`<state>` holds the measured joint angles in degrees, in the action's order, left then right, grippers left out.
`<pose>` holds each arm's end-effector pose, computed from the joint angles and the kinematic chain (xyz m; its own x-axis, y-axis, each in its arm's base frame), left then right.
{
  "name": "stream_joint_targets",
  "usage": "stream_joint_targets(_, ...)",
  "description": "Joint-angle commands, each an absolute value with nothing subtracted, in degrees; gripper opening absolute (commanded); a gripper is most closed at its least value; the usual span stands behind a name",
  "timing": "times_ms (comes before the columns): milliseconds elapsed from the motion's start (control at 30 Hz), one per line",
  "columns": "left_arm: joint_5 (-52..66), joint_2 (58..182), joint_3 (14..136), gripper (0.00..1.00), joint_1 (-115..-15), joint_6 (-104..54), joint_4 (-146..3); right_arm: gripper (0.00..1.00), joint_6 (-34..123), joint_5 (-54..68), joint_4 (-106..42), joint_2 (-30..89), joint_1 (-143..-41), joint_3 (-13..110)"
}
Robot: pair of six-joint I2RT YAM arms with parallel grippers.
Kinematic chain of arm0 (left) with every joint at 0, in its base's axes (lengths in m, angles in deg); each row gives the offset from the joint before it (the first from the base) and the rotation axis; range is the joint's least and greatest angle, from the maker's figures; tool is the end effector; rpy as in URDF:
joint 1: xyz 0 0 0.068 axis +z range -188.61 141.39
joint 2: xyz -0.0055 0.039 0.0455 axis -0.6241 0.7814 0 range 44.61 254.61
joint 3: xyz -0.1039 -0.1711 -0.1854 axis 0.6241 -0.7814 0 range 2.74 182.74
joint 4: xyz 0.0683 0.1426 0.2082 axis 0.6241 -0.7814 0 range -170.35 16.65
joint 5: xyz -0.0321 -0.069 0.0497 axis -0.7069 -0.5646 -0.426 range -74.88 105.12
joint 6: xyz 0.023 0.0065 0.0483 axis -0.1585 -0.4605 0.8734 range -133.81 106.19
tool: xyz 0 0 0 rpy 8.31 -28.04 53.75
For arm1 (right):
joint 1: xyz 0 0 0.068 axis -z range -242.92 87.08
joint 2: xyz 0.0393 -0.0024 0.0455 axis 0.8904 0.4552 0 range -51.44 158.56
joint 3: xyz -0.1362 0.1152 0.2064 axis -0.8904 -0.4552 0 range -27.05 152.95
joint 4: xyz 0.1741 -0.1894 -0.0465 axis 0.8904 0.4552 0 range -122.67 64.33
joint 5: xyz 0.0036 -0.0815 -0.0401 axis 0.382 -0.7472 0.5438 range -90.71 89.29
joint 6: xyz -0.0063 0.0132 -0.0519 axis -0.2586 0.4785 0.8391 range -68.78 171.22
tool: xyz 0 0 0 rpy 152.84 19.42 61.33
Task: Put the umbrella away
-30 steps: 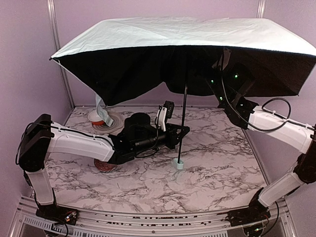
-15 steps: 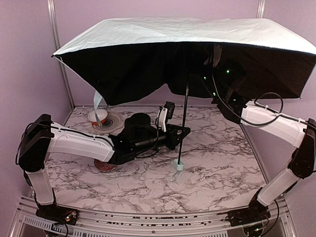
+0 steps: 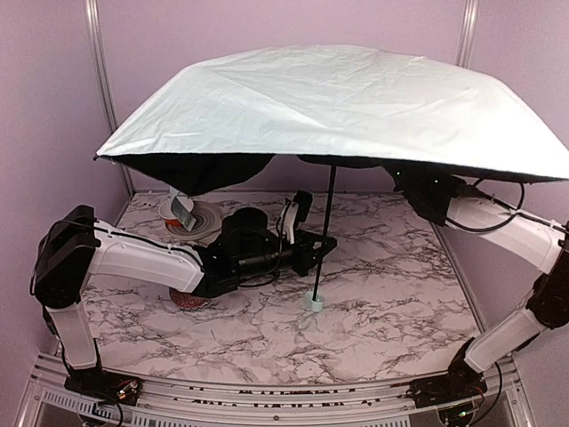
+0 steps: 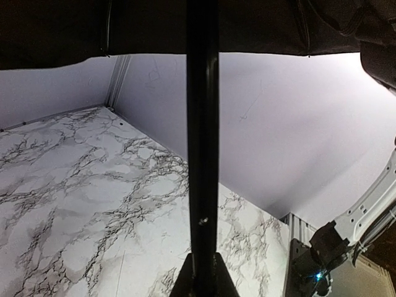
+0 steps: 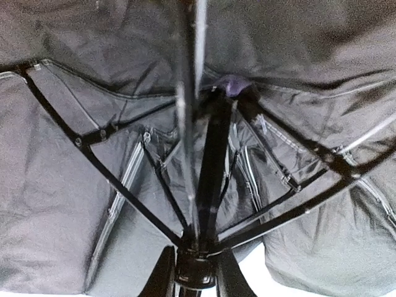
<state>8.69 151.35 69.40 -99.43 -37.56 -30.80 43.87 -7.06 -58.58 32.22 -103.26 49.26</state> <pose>0.2069 -0.3786 0.2592 -0.3521 -0.1902 -0.9164 0.8525 0.3389 -0.3979 0.2657 0.2204 0.4388 0.1686 0.3101 -0.9356 -0.5899 0.7922 0.1562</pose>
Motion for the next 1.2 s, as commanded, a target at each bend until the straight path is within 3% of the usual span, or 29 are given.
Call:
stream_joint_targets(0, 9.15, 145.42, 70.99, 0.00, -96.63, -33.34, -23.16, 0.06, 45.42, 3.01, -49.97, 26.98, -104.49, 40.02)
stream_joint_targets(567, 8.42, 148.14, 77.04, 0.00, -96.66, -28.95, -20.76, 0.10, 43.41, -3.03, -48.05, 21.26, -112.23, 22.91)
stream_joint_targets(1167, 7.23, 150.91, 78.98, 0.00, -96.61, -29.04, -15.31, 0.11, 41.36, -5.86, -49.73, 20.10, -115.26, 15.78)
